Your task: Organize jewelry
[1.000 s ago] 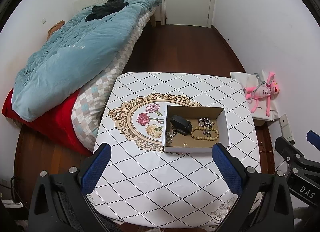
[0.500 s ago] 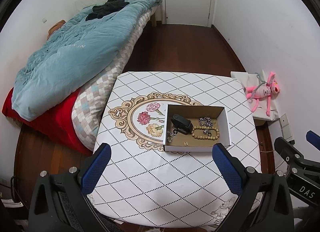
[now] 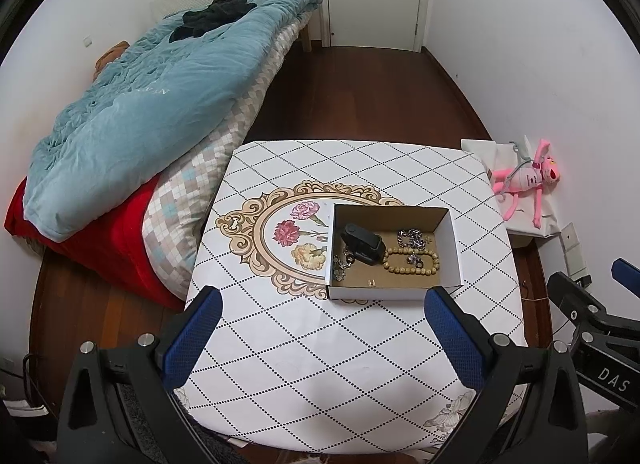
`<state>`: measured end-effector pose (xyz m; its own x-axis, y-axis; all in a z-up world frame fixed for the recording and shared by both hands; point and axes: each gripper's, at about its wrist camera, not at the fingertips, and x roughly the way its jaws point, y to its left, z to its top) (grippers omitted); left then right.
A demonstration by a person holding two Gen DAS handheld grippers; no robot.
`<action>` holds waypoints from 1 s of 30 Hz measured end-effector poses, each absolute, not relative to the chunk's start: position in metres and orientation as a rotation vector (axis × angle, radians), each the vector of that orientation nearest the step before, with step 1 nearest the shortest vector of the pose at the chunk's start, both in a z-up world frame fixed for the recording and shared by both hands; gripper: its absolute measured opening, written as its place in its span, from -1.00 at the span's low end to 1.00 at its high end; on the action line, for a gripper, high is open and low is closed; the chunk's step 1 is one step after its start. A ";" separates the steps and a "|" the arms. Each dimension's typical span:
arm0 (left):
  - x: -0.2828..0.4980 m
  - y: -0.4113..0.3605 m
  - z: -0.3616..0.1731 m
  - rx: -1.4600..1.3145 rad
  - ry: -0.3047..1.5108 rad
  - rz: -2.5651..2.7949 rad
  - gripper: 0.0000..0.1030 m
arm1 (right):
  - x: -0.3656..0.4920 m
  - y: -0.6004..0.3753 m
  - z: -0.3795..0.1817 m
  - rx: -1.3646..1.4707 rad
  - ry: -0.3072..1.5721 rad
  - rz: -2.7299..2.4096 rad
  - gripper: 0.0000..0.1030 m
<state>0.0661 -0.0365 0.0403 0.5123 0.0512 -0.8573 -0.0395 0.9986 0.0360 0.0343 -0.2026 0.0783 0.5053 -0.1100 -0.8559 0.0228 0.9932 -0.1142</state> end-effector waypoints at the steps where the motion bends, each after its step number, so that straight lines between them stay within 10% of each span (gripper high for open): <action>1: 0.066 -0.036 0.040 0.012 1.030 0.056 1.00 | 0.034 -0.203 0.078 -0.091 1.038 -0.081 1.00; 30: 0.066 -0.036 0.043 0.015 1.026 0.057 1.00 | 0.034 -0.204 0.086 -0.100 1.035 -0.069 1.00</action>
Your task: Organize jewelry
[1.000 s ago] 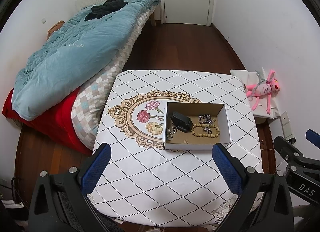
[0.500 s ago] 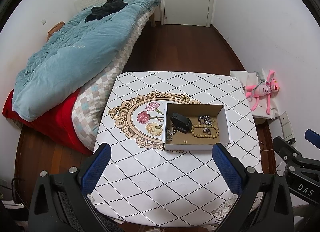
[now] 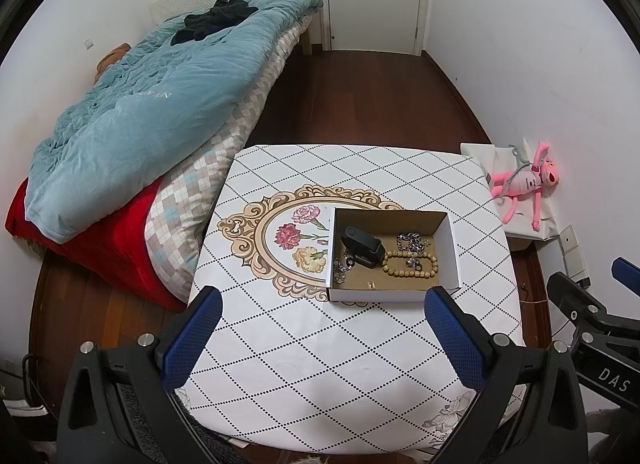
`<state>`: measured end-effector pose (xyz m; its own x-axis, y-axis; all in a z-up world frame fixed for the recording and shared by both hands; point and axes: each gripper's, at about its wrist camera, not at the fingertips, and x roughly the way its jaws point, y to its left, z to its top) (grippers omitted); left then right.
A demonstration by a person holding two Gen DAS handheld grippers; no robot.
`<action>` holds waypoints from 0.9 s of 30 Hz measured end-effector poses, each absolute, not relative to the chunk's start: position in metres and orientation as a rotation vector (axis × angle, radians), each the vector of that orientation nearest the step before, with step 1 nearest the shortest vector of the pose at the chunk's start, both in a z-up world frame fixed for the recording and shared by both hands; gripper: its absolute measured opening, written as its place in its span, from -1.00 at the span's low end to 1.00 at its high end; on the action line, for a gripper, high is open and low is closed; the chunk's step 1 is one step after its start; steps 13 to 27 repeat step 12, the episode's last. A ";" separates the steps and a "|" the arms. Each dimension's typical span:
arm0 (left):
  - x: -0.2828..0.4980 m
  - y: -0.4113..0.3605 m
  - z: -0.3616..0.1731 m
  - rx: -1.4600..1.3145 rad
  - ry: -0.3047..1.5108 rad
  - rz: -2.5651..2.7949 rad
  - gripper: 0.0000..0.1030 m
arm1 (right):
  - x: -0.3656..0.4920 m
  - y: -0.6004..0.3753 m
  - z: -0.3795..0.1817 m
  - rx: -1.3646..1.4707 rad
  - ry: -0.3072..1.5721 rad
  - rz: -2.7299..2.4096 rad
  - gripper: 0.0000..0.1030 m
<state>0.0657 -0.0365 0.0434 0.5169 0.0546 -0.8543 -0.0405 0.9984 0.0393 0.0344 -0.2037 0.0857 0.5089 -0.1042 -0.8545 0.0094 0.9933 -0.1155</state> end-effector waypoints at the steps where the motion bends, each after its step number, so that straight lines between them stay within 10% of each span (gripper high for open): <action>1: 0.066 -0.037 0.044 0.014 1.026 0.056 1.00 | 0.034 -0.204 0.086 -0.101 1.035 -0.069 1.00; 27: 0.066 -0.035 0.050 0.012 1.024 0.064 1.00 | 0.034 -0.204 0.086 -0.100 1.035 -0.068 1.00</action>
